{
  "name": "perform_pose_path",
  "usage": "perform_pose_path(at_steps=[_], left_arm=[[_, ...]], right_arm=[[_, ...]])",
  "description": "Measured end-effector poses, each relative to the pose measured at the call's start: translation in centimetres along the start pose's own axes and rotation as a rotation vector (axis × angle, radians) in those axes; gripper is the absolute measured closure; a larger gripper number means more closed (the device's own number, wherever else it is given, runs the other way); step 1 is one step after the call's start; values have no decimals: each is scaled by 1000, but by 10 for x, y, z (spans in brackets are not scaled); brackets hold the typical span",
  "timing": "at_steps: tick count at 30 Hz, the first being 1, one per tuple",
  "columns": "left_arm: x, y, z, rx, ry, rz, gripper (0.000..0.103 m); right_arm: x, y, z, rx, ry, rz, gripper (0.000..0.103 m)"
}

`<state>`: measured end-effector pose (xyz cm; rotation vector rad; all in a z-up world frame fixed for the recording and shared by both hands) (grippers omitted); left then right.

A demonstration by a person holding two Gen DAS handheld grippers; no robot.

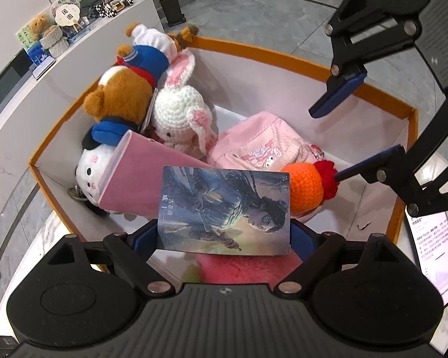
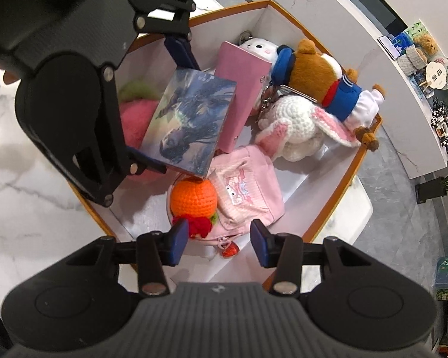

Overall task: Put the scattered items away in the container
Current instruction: 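Lower the card box into the box with the left tool while the right tool lowers the ball, then open the left tool to release the card box while the right tool releases the orange ball, then move both open tools away from the box toward the grey notebook and red-capped bottle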

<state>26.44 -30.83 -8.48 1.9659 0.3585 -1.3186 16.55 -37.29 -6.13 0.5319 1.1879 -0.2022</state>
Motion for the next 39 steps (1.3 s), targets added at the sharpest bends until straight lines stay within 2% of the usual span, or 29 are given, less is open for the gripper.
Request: perform_pose_path(at_steps=[4,11,23,32,39], left_arm=[[-5,2,-1,2,16,12,0],[-22,12,-3,18,37,102,0],[-38,8,-5,24,44,106,0],[-57,7,-7,28,60,126,0],[-67,6,-3,32,66,137,0]], right_arm=[[-19,-5,-14,-1,-10,7,54],[-46,-14,-27,8,-26,19,54],[-71,-30,-41,-13,-49,10,53],[-90,-25,-42,-24,-75,17,52],[-84,-1,-15,-36,-91,24,52]])
Point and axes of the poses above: each gripper's, at about its wrist camera, not at the fingertips, and x roughly the way its jaws point, z to its right, y to its top, the point moved 8 cm from there along x, roughly the way its jaws point, and after that the axes turned 6 degrees about x, right-handed, at the moved point
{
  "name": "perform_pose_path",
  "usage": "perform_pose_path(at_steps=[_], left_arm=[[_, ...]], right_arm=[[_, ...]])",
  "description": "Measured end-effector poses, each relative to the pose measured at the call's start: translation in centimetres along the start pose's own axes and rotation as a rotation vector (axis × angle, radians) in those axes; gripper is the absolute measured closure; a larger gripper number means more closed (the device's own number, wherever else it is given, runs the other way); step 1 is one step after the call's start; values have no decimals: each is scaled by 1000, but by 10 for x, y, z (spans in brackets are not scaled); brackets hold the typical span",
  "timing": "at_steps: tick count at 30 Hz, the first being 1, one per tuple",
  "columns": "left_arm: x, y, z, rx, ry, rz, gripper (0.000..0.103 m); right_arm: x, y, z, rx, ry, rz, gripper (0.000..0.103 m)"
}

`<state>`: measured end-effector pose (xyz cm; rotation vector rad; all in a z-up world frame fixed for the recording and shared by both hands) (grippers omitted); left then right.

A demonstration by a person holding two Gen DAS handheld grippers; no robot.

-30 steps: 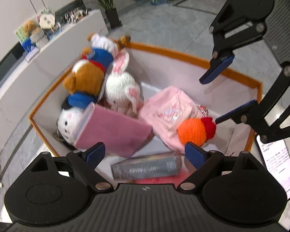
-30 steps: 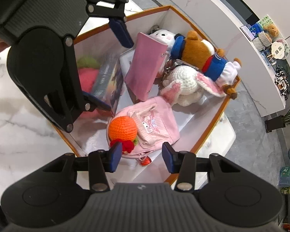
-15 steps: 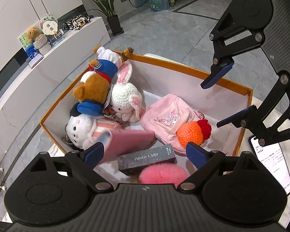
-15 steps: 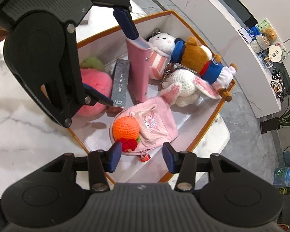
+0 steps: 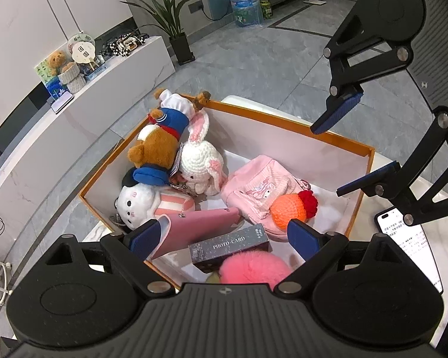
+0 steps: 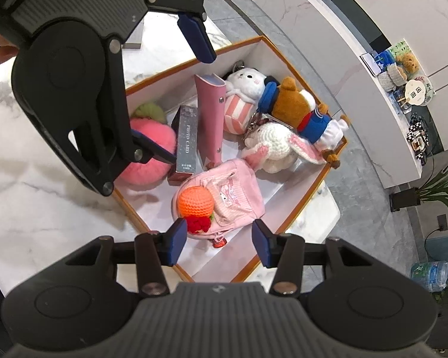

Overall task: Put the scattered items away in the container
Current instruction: 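Move both open tools away from the box toward the grey notebook and red-capped bottle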

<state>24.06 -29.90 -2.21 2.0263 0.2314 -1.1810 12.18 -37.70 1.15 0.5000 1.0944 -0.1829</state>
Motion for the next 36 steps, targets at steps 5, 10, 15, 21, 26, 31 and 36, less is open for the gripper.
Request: perform_pose_path(at_steps=[5,10,15,21,26,31,36], left_arm=[[-11,3,2,7,5,14,0],[-27,7,2,10,14,38,0],[-45,9,-2,9,35,61,0],[-73,8,-10,4,64,90,0],[-99,6,-18,-1,91,119,0],[-123,-1,-22,-1,116,138,0],[-147,-9,-28,-2,143,161,0]], right_arm=[[5,12,18,-6,-14,-1,51],[-2,17,25,-14,-39,0,50],[-21,29,29,-14,-67,25,47],[-46,44,28,-31,-98,39,47],[-67,55,20,-55,-127,42,47],[-90,67,10,-76,-157,57,46],[-110,79,-1,-107,-186,66,46]])
Point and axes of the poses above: each gripper's, at about its wrist camera, not at the fingertips, and x roughly the way its jaws point, z to its right, y to its top, the point moved 8 cm from there along x, roughly the way its jaws point, and after that the axes turned 6 degrees about x, right-handed, at the moved point
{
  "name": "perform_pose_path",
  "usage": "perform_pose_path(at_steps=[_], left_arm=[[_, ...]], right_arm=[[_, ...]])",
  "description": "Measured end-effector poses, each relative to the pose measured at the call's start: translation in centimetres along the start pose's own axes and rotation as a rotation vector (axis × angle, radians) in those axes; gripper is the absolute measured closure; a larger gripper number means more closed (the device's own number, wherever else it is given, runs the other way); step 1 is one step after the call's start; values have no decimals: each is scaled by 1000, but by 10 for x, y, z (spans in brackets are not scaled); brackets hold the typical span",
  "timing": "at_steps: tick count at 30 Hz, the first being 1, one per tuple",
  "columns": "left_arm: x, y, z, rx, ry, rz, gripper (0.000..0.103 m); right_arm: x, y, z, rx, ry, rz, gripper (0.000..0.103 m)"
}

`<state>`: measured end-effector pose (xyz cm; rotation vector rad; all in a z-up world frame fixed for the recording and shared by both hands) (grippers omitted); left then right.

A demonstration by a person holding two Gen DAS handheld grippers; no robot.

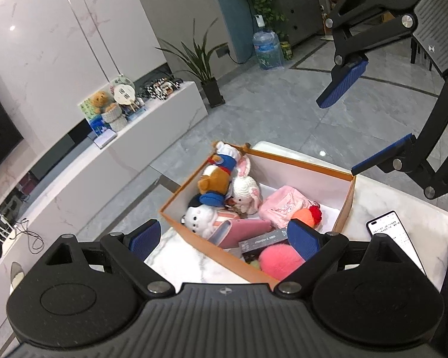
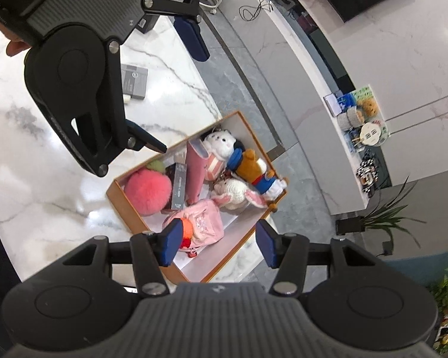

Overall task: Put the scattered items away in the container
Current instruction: 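Move both open tools away from the box toward the grey notebook and red-capped bottle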

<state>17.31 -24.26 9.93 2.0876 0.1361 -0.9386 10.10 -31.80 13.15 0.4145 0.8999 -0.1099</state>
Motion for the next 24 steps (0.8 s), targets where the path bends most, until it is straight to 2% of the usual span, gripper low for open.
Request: perform_pose_path(at_steps=[11,24], left_arm=[[-46,-25,-27,-27,53,29,0],[-91,-92,-91,-106,135,2,0]], right_arm=[[-33,44,-26,-68,-33,34,44],[-43,121,-70,-170,-21,88,44]])
Point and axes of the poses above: each gripper's, at about its wrist camera, not at the fingertips, and x roughly the way its jaws point, z to its right, y to its top, the point moved 8 cm from there along x, roughly the way its jaws point, and after that the axes turned 6 degrees about x, right-handed, at the moved point
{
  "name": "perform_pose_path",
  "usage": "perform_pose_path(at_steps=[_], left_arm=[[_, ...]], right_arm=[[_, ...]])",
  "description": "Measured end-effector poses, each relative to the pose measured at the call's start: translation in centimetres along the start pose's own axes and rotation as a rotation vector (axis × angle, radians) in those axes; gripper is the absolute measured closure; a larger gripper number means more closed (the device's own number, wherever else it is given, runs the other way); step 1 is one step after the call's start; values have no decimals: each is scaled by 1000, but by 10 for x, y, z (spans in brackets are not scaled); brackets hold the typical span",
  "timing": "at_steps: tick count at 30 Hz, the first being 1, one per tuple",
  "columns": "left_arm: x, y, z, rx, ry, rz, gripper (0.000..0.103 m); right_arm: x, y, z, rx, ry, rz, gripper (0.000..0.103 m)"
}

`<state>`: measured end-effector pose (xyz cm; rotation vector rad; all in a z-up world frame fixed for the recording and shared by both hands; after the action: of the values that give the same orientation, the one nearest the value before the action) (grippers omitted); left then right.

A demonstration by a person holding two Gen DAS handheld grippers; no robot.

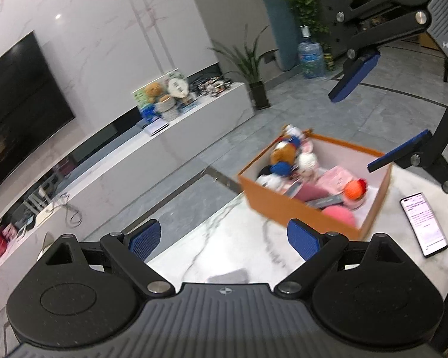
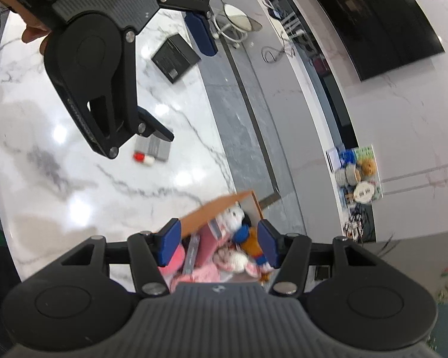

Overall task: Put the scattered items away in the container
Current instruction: 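Move both open tools away from the box toward the grey notebook and red-capped bottle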

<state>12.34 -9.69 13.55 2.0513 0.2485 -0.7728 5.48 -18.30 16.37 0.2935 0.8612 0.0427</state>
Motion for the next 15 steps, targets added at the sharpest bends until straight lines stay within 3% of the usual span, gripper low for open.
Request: perform_pose_path(at_steps=[9,15], left_arm=[[3,-53,-51,-93,29,-55,0],[23,-85,-66,-139,12,-96,0]], right_arm=[[33,57,-23,-45,62,39,43],[66,74,-43,-74,114,32,43]])
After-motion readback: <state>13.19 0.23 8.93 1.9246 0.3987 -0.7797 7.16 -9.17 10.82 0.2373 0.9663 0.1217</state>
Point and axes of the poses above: each gripper's, at about its wrist camera, not at the fingertips, and x roughly the way its jaws point, z to its right, y to its top, the point moved 8 cm from there along x, roughly the way its jaws point, and after that the axes turned 6 degrees about x, right-handed, at the moved point
